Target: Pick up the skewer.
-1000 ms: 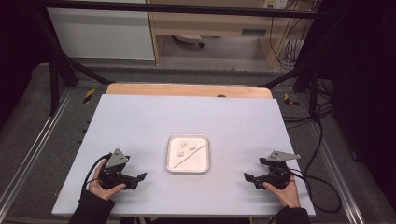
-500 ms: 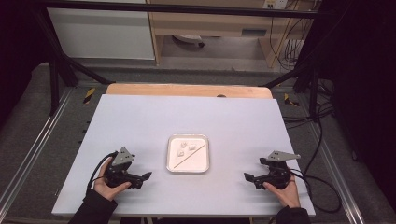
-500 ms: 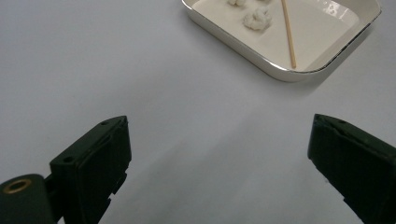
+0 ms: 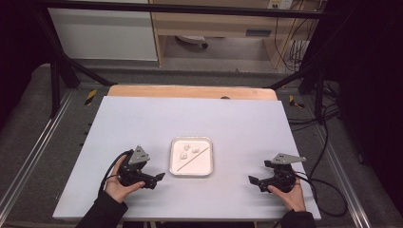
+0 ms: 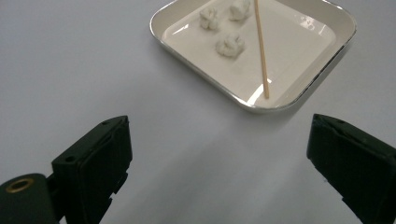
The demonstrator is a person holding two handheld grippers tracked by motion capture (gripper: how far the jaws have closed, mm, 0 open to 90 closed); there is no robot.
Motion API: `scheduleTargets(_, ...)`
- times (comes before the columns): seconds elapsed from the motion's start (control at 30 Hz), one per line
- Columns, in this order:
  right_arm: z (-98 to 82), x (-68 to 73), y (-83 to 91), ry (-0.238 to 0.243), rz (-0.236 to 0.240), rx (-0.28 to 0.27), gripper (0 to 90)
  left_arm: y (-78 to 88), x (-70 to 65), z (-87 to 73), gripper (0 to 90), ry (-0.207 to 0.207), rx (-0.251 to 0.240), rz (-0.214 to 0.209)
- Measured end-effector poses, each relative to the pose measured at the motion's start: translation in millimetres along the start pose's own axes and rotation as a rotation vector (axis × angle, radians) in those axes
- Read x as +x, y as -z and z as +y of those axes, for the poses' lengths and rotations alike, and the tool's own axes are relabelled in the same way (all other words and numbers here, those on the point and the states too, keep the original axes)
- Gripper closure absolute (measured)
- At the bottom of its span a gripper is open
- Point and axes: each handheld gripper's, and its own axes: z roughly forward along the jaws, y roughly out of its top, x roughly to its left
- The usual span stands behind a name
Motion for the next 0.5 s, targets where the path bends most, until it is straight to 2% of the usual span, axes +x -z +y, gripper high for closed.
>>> scheduleTargets(0.27, 0.0, 0.2, 0.2, 0.001, -0.001, 0.0, 1.2, -13.3, -12.5, 22.5, 7.2, -0.019, 0.016, -0.006)
scheduleTargets(0.5, -0.1, 0.3, 0.1, 0.003, -0.004, 0.002, 1.2, -31.3, -21.2, 40.1, 12.6, -0.025, 0.043, -0.015)
